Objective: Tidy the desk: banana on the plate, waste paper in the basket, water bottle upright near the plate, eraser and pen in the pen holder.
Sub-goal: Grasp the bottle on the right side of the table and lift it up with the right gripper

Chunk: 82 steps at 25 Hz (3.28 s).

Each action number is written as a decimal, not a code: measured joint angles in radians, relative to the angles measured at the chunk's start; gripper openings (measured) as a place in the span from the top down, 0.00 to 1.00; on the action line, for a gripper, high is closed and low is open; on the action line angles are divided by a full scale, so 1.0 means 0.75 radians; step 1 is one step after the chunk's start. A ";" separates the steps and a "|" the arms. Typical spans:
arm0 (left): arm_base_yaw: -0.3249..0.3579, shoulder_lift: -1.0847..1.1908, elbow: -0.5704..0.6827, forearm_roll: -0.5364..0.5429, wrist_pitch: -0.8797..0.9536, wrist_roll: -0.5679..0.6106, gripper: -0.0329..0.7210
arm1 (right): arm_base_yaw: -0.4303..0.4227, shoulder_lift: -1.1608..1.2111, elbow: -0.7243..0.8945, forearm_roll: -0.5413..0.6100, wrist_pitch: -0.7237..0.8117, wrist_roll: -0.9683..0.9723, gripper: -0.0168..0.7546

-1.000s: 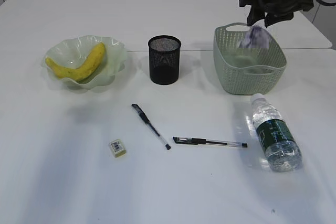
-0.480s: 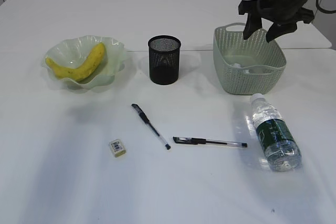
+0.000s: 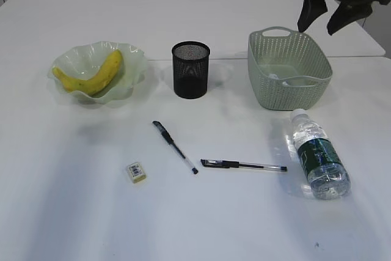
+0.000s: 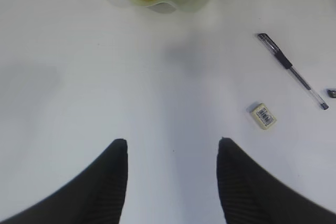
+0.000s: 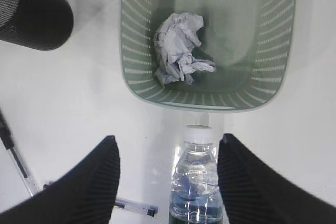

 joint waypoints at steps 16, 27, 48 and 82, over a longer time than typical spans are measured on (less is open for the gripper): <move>0.000 0.000 0.000 0.000 0.064 0.000 0.45 | 0.155 -0.244 0.174 -0.098 0.025 -0.011 0.42; 0.000 0.000 0.000 0.000 0.069 -0.014 0.45 | 0.157 -0.763 0.935 0.002 -0.070 -0.025 0.42; 0.000 0.000 0.000 -0.098 0.069 -0.026 0.45 | 0.157 -0.907 1.097 0.041 -0.131 -0.025 0.42; 0.000 0.000 0.000 -0.098 0.007 -0.026 0.38 | 0.157 -0.907 1.097 0.044 -0.195 -0.025 0.42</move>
